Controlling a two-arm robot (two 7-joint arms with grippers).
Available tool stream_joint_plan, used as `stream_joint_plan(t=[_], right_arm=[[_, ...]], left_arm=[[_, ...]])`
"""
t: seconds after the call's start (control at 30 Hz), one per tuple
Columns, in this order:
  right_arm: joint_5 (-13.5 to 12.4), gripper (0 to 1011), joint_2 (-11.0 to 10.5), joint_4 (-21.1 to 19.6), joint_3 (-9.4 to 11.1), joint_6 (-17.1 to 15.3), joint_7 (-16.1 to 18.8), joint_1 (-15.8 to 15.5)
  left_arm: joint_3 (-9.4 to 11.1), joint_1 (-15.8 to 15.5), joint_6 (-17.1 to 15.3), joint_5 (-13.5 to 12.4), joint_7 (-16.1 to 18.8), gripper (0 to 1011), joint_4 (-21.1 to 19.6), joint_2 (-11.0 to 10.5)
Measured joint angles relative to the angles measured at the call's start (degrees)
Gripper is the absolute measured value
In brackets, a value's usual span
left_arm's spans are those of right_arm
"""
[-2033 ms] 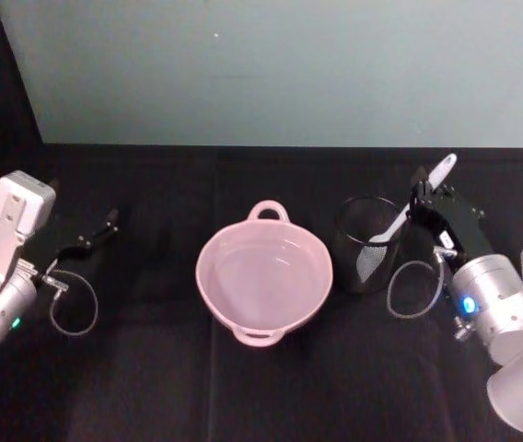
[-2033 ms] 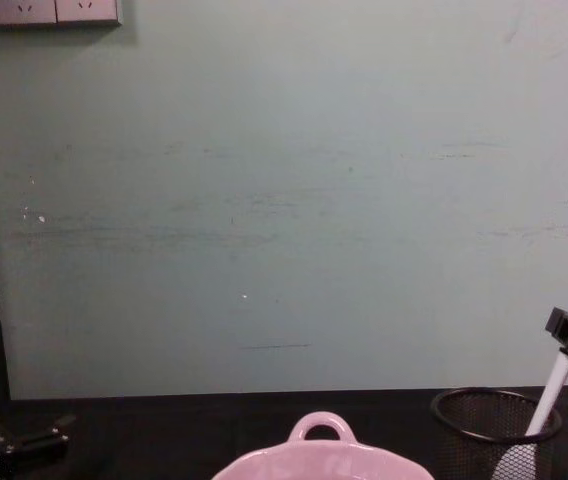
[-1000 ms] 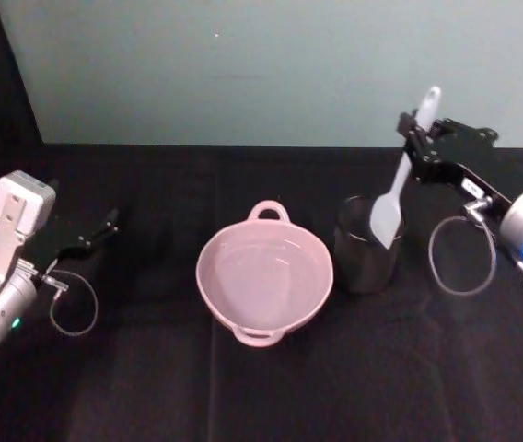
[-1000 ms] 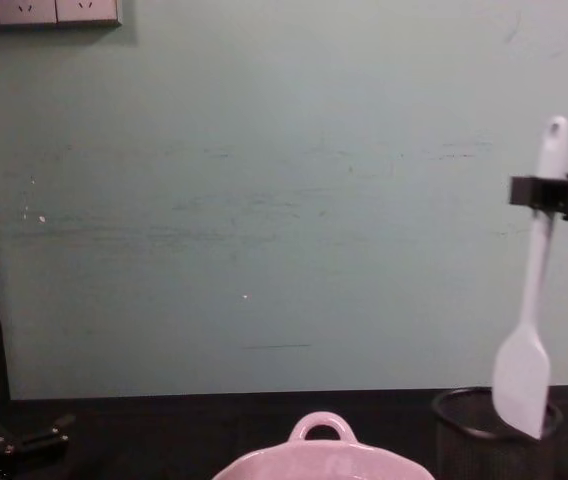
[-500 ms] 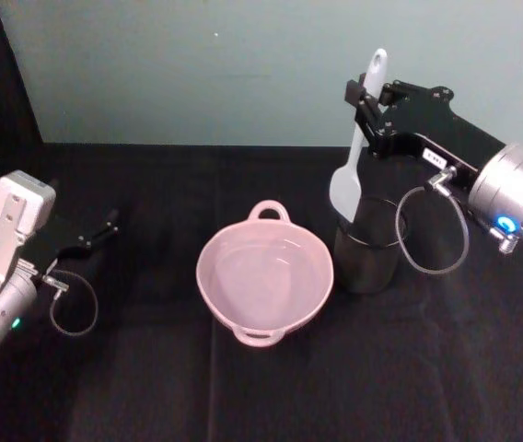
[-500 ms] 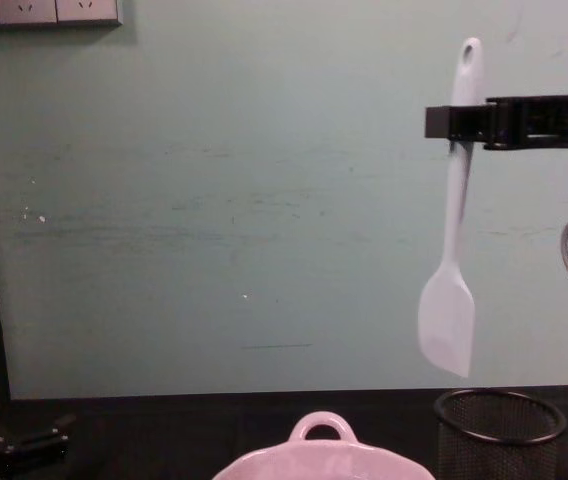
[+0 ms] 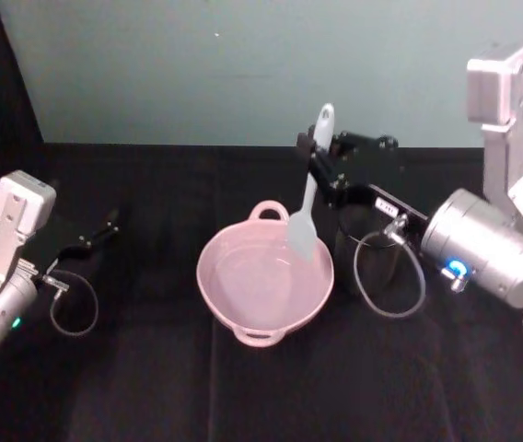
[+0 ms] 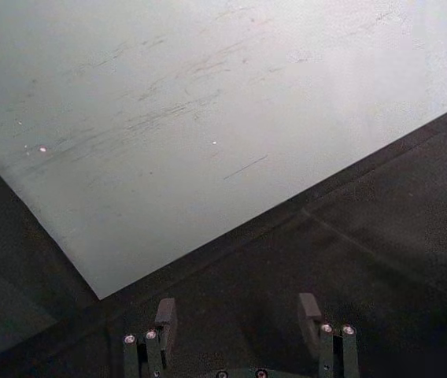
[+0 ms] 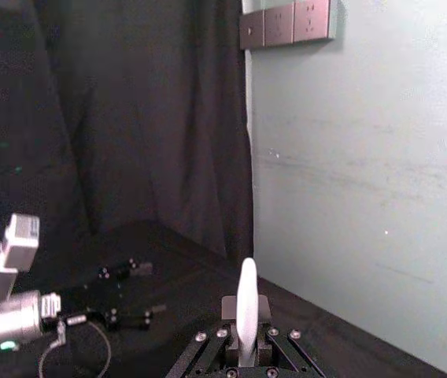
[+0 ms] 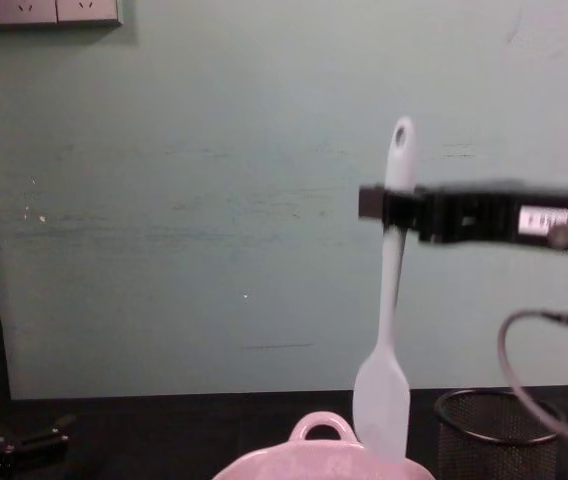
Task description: Use the one hand to pick up the spoon and stir the clear water in the bowl.
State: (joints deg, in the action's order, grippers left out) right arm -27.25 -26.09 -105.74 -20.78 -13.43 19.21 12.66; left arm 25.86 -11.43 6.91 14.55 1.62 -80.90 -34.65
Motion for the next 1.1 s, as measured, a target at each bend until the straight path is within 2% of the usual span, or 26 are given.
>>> stream_joint_plan(t=[0.2, 0.27, 0.43, 0.77, 0.93, 1.1], right_arm=[[1.27, 118, 0.51, 4.84, -1.21, 4.31, 1.06, -0.14], [1.66, 119, 1.04, 7.68, -1.61, 6.42, 1.87, -0.01], [2.44, 119, 1.81, 11.23, -2.14, 9.17, 2.99, 0.3], [2.94, 119, 2.64, 13.15, -3.68, 10.15, 5.09, -0.2], [2.85, 119, 4.04, 14.0, -4.76, 10.78, 5.57, -0.15], [3.28, 119, 6.53, 16.42, -6.38, 12.38, 5.94, 1.32]], left_arm=[[0.0, 0.0, 0.0, 0.0, 0.0, 1011, 0.0, 0.0], [0.0, 0.0, 0.0, 0.0, 0.0, 1011, 0.0, 0.0], [0.0, 0.0, 0.0, 0.0, 0.0, 1011, 0.0, 0.0], [0.0, 0.0, 0.0, 0.0, 0.0, 1011, 0.0, 0.0], [0.0, 0.0, 0.0, 0.0, 0.0, 1011, 0.0, 0.0], [0.0, 0.0, 0.0, 0.0, 0.0, 1011, 0.0, 0.0]])
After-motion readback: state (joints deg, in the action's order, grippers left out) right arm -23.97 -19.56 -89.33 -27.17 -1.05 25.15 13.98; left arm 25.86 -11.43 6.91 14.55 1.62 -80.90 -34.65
